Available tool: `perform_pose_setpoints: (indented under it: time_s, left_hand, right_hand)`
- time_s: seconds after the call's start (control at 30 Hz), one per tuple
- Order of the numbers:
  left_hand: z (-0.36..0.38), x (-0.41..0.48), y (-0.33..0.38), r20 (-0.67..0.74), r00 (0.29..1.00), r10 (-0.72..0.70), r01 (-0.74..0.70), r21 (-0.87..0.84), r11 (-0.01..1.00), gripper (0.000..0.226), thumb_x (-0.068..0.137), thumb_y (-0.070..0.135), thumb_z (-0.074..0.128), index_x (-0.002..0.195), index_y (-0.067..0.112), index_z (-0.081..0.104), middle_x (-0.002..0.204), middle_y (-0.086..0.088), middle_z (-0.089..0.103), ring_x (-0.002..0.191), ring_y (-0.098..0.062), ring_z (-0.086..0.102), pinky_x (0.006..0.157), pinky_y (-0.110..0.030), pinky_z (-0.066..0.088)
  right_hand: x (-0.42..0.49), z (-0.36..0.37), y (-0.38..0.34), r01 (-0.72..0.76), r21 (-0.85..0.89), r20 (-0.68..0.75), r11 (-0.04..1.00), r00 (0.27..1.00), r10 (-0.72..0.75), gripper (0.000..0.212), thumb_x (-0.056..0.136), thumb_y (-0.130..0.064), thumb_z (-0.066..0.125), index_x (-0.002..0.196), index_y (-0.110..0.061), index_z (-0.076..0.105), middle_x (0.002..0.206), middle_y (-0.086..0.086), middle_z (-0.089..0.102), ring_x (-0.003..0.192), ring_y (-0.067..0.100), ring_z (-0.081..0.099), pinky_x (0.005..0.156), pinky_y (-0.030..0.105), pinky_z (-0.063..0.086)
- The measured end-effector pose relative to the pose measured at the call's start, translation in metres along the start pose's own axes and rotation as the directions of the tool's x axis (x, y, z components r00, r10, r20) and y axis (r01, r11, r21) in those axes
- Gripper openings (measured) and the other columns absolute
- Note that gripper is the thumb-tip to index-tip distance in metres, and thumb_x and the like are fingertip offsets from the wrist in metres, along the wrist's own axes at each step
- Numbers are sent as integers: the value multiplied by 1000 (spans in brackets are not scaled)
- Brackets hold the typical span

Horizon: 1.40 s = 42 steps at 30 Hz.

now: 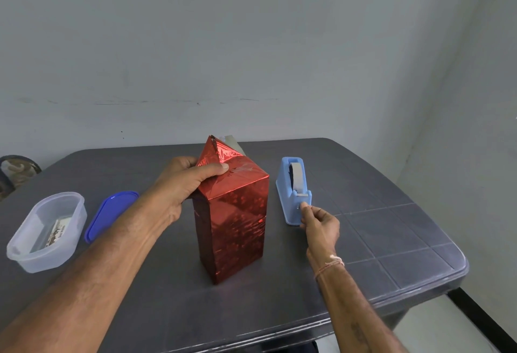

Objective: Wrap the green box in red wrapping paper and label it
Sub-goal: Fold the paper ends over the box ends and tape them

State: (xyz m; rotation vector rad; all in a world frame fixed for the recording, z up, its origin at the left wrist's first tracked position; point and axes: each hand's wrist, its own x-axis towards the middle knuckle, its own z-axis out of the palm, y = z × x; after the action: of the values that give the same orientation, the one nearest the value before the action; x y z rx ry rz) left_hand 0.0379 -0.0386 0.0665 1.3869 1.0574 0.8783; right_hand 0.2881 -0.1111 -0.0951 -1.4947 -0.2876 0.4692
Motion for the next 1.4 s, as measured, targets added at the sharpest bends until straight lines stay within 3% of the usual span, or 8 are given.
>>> perform_pose_setpoints:
  time_s: [0.23, 0.37, 0.5, 0.63, 0.87, 0.97, 1.17, 1.4]
  left_hand:
    - [-2, -6, 4, 3, 1000, -1, 1, 13, 1000, 22, 79, 25, 86, 91, 13, 72, 66, 1, 76, 52, -8, 70, 51, -21, 52]
    - [-7, -6, 3, 18, 1000, 5, -5, 29, 1000, 25, 79, 27, 86, 95, 13, 74, 74, -3, 78, 62, -12, 73, 61, -25, 57]
    - [-11, -3, 5, 50, 999, -10, 8, 40, 999, 31, 76, 29, 88, 98, 13, 74, 86, -7, 80, 68, -13, 74, 69, -27, 57]
    - [-11, -5, 8, 71, 997, -26, 23, 40, 999, 31, 77, 30, 88, 98, 13, 73, 75, 0, 79, 61, -8, 73, 55, -18, 52]
    - [-16, -3, 4, 90, 995, -46, 46, -4, 999, 28, 79, 25, 86, 99, 8, 76, 83, -8, 80, 62, -12, 73, 54, -19, 54]
    - [-15, -1, 3, 106, 992, -61, 65, -38, 997, 22, 81, 23, 84, 94, 8, 75, 76, -6, 78, 58, -11, 71, 52, -19, 55]
    - [-16, 2, 1, 120, 987, -105, 118, -104, 988, 19, 87, 19, 79, 96, 3, 73, 70, -6, 75, 52, -10, 69, 47, -19, 53]
    - [-15, 4, -1, 132, 988, -87, 100, -96, 990, 21, 88, 20, 78, 101, 3, 76, 73, -6, 76, 56, -12, 71, 51, -20, 55]
  right_hand:
    - [-3, -3, 3, -8, -98, 13, 995, 1000, 9, 19, 89, -26, 79, 79, -10, 75, 77, 5, 75, 67, 16, 71, 78, 33, 61]
    - [-18, -15, -4, -67, 15, 295, 998, 954, 59, 25, 95, -25, 73, 80, -6, 67, 75, 8, 59, 67, 16, 56, 68, 30, 51]
    - [-54, -19, -62, 24, 116, 578, 993, 811, -87, 24, 96, -37, 70, 91, -13, 69, 80, 2, 59, 77, 13, 57, 70, 26, 49]
    - [-79, -5, -149, 367, 88, 798, 926, 531, -287, 45, 94, -51, 67, 89, -6, 65, 84, 2, 57, 82, 13, 55, 78, 27, 48]
    - [-91, 47, -213, 793, -137, 976, 594, 211, -58, 31, 104, -39, 58, 94, -12, 69, 84, -2, 63, 79, 13, 56, 77, 31, 46]
    - [-93, 60, -219, 851, -193, 981, 489, 179, 74, 31, 103, -46, 56, 99, -21, 73, 99, 1, 73, 92, 18, 66, 91, 36, 53]
    - [-99, 71, -222, 878, -236, 968, 417, 178, 175, 50, 101, -48, 58, 108, 1, 66, 90, 7, 54, 86, 19, 47, 82, 37, 41]
    - [-107, 74, -224, 938, -233, 965, 256, 190, 181, 30, 100, -40, 64, 89, -13, 69, 84, 3, 60, 75, 10, 51, 69, 23, 42]
